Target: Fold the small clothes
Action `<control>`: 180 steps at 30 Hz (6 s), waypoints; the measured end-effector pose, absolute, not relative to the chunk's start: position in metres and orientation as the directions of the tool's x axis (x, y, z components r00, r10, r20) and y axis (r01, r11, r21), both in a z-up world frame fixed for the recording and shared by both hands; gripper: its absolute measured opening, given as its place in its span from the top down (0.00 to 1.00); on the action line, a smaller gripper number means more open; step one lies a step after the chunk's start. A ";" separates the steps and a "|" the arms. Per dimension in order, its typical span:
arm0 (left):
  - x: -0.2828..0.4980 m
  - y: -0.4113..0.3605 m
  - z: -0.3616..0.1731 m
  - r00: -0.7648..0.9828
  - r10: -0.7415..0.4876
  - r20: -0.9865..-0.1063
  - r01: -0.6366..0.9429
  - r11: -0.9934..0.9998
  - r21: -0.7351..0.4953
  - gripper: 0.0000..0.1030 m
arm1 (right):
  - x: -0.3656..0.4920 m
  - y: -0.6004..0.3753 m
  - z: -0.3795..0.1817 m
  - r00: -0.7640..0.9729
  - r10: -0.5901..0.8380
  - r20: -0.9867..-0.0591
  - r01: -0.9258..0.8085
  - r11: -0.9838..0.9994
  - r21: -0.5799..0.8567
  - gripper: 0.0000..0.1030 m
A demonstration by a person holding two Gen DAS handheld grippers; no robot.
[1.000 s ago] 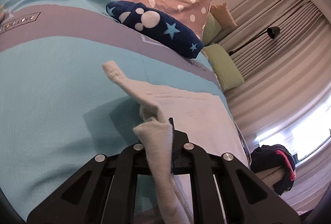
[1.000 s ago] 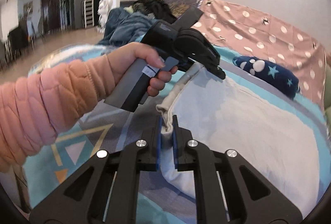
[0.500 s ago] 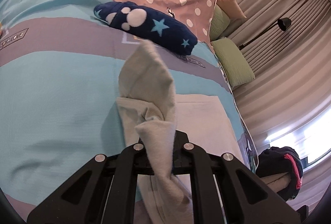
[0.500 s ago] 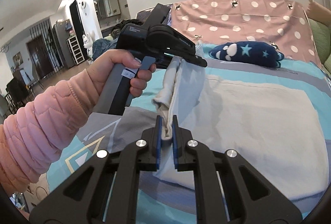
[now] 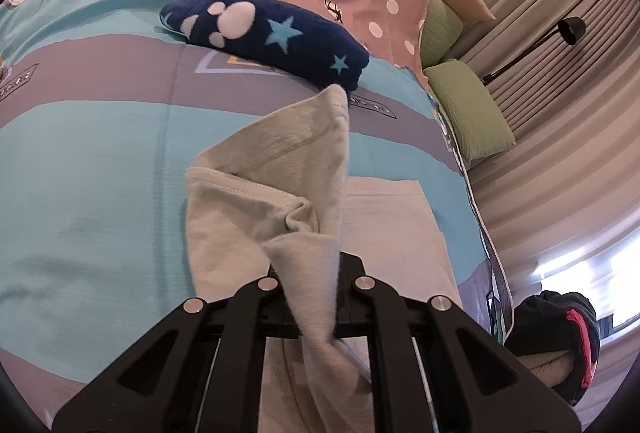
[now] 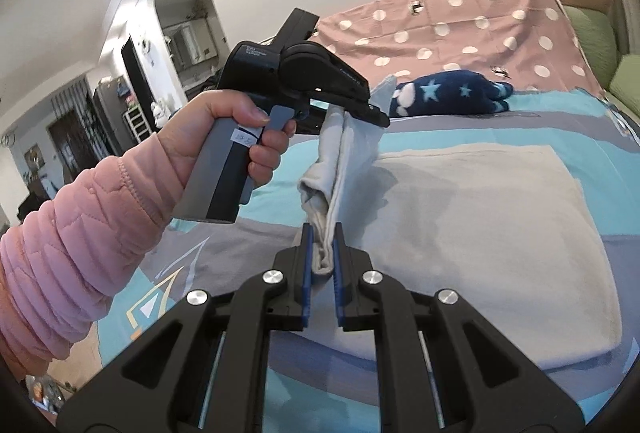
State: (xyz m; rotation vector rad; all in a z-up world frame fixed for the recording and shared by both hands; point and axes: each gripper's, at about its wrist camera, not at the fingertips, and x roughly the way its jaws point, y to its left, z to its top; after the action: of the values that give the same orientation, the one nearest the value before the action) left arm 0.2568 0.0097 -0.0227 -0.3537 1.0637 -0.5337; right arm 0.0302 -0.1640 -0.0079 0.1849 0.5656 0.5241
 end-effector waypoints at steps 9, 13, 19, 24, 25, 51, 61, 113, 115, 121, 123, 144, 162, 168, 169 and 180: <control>0.261 -0.061 -0.028 0.344 -0.527 -0.777 0.232 0.850 -0.473 0.93 | 0.025 -0.222 -0.016 0.744 0.497 -0.446 -0.338 0.857 0.389 0.92; 0.264 -0.088 -0.032 0.329 -0.507 -0.797 0.223 0.862 -0.455 0.93 | 0.022 -0.243 -0.018 0.758 0.482 -0.439 -0.302 0.857 0.418 0.92; 0.265 -0.122 -0.029 0.321 -0.485 -0.813 0.245 0.872 -0.424 0.93 | 0.019 -0.277 -0.023 0.781 0.456 -0.427 -0.237 0.849 0.473 0.91; 0.263 -0.154 -0.027 0.311 -0.466 -0.829 0.287 0.877 -0.385 0.93 | 0.014 -0.296 -0.028 0.795 0.420 -0.437 -0.181 0.853 0.490 0.91; 0.263 -0.160 -0.027 0.307 -0.456 -0.835 0.292 0.880 -0.374 0.93 | 0.011 -0.297 -0.030 0.795 0.415 -0.441 -0.172 0.853 0.493 0.91; 0.260 -0.261 -0.052 0.287 -0.277 -0.917 0.344 0.923 -0.171 0.92 | 0.000 -0.346 -0.060 0.803 0.337 -0.492 0.003 0.824 0.567 0.92; 0.253 -0.277 -0.039 0.365 -0.332 -0.869 0.418 0.893 -0.166 0.47 | -0.004 -0.369 -0.092 0.758 0.307 -0.575 0.116 0.805 0.583 0.77; 0.079 -0.065 -0.093 0.495 -0.298 -0.817 0.392 0.915 -0.096 0.10 | 0.057 -0.351 -0.087 0.679 0.328 -0.657 -0.002 0.896 0.445 0.82; 0.079 -0.060 -0.086 0.483 -0.317 -0.816 0.404 0.908 -0.113 0.10 | 0.057 -0.355 -0.080 0.672 0.350 -0.653 -0.017 0.888 0.459 0.77; 0.110 -0.050 -0.062 0.525 -0.326 -0.786 0.396 0.911 -0.113 0.10 | 0.085 -0.357 -0.044 0.714 0.321 -0.622 -0.075 0.918 0.388 0.56; 0.132 -0.046 -0.056 0.538 -0.341 -0.771 0.375 0.916 -0.143 0.10 | 0.105 -0.354 -0.038 0.712 0.321 -0.625 -0.095 0.925 0.367 0.52; 0.299 -0.114 -0.067 0.429 -0.471 -0.771 0.531 0.822 -0.206 0.81 | 0.201 -0.395 -0.055 0.694 0.523 -0.495 -0.189 0.796 0.575 0.93; 0.254 -0.076 -0.040 0.547 -0.436 -0.715 0.477 0.864 -0.163 0.54 | 0.156 -0.383 -0.037 0.720 0.450 -0.529 -0.185 0.858 0.479 0.75; 0.218 -0.074 -0.076 0.560 -0.254 -0.788 0.433 0.901 0.017 0.46 | 0.137 -0.337 -0.084 0.602 0.287 -0.745 -0.136 0.956 0.259 0.62; 0.216 -0.071 -0.077 0.576 -0.248 -0.779 0.416 0.909 0.018 0.43 | 0.134 -0.336 -0.085 0.612 0.277 -0.740 -0.119 0.958 0.260 0.60; 0.134 -0.073 -0.022 0.585 -0.394 -0.709 0.480 0.873 -0.089 0.24 | 0.083 -0.369 -0.053 0.693 0.295 -0.657 -0.056 0.932 0.359 0.23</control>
State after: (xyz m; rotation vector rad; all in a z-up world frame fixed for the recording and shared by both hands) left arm 0.1342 -0.0727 -0.0225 0.1165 0.7970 -0.5106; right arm 0.0831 -0.3687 -0.0531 0.3256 0.7835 0.1999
